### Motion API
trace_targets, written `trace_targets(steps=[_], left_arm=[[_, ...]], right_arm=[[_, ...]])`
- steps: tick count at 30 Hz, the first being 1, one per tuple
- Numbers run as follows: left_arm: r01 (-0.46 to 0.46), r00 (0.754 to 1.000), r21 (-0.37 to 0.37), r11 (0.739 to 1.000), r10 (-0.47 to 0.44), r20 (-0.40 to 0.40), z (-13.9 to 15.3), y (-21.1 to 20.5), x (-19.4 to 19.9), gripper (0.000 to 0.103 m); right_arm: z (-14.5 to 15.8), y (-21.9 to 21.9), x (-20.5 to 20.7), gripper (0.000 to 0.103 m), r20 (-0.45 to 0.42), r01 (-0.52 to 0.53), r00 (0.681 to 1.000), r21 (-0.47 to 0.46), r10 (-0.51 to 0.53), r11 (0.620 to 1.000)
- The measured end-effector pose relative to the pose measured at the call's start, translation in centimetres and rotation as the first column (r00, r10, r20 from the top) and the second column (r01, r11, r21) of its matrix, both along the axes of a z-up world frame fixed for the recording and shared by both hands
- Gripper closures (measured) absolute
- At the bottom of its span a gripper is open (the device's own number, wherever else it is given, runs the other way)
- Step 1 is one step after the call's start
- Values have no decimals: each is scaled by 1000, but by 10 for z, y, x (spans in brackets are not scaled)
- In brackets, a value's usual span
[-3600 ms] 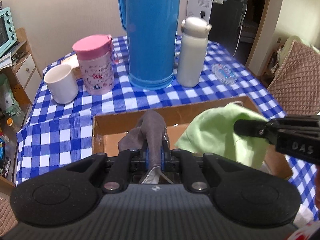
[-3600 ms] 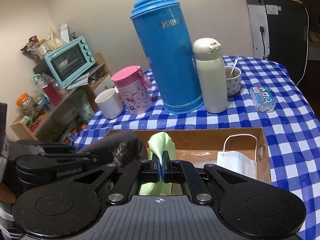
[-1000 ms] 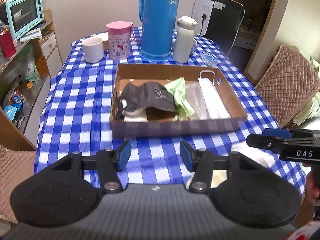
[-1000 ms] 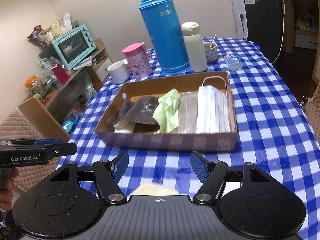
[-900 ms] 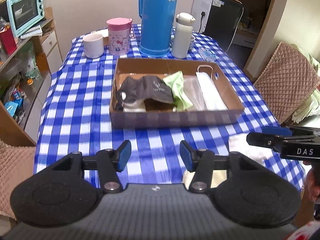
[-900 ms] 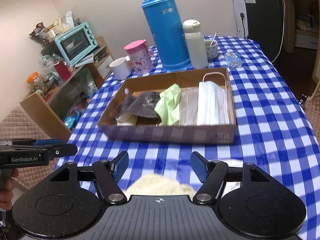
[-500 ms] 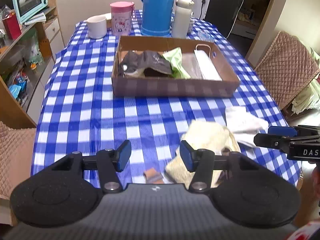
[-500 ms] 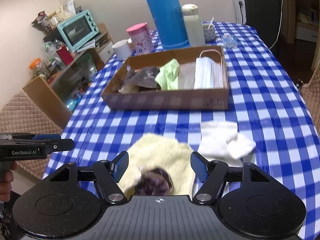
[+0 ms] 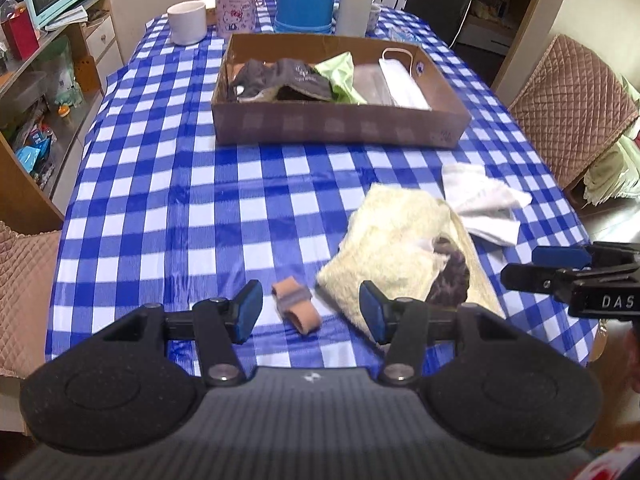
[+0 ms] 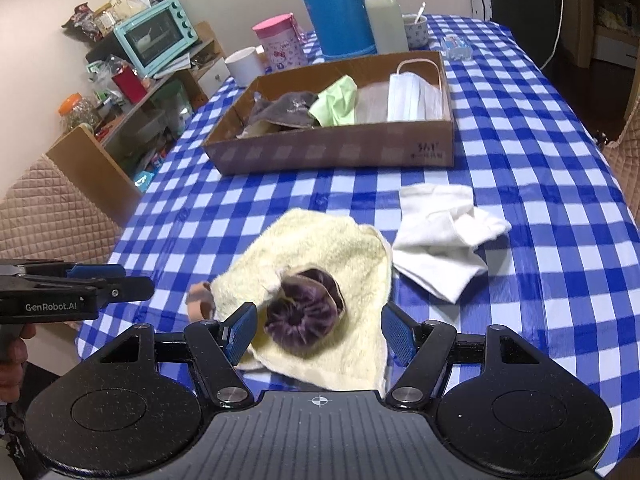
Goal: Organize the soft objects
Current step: 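Withdraw both tools from the box toward the cream towel and white cloth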
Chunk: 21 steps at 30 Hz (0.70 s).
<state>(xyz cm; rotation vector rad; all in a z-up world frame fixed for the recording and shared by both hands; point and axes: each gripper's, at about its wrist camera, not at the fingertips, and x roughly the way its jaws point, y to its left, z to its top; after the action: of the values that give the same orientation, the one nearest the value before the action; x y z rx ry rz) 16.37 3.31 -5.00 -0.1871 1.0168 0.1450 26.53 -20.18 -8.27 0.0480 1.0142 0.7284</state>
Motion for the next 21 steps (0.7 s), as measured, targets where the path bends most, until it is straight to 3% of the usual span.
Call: trace_targets(steps=[8, 21], left_arm=[[-11, 999, 7, 1000, 11, -52, -22, -1, -5, 53], [-5, 998, 25, 1000, 6, -65, -40, -6, 3, 54]], right_arm=[[-16, -9, 2, 35, -35, 20, 999, -32, -22, 999], [-28, -14, 11, 35, -57, 38, 998, -57, -42, 998]])
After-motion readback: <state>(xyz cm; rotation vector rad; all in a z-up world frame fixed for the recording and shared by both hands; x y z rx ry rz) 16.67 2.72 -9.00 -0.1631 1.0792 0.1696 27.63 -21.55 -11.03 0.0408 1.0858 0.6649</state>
